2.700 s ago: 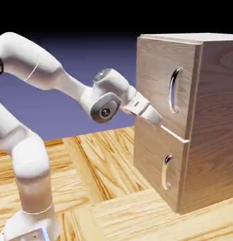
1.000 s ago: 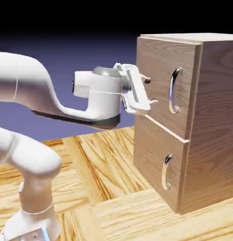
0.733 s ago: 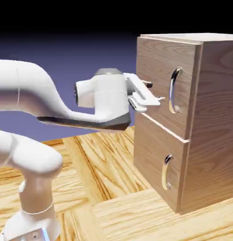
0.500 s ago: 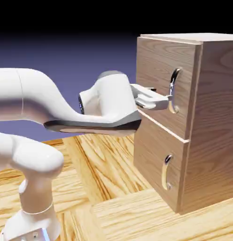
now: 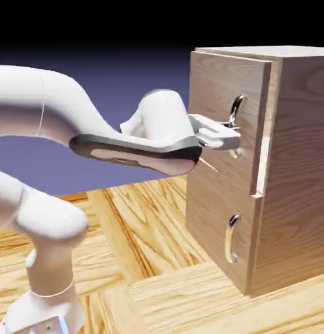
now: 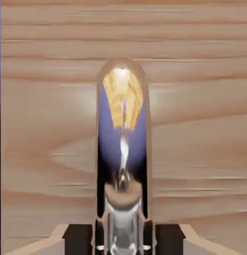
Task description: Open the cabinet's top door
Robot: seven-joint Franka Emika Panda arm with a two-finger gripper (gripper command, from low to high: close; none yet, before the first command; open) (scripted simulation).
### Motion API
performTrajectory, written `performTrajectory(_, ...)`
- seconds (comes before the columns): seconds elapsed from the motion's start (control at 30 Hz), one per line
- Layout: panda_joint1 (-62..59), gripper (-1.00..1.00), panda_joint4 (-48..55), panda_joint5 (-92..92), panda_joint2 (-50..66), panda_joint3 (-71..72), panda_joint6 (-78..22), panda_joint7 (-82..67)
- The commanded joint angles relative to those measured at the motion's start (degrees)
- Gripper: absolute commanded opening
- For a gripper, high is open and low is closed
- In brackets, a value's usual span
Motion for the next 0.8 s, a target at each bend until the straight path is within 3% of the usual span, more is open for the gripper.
performTrajectory(0.0, -2.07, -1.0, -0.49, 0.0, 0.27, 1.94, 0.07, 1.37)
performTrajectory(0.43, -28.57, -1.0, -12.79, 25.19, -10.03, 27.24, 0.28, -6.65)
performTrajectory(0.77, -45.29, -1.0, -19.68, 50.11, -23.03, 43.16, 6.81, -18.13)
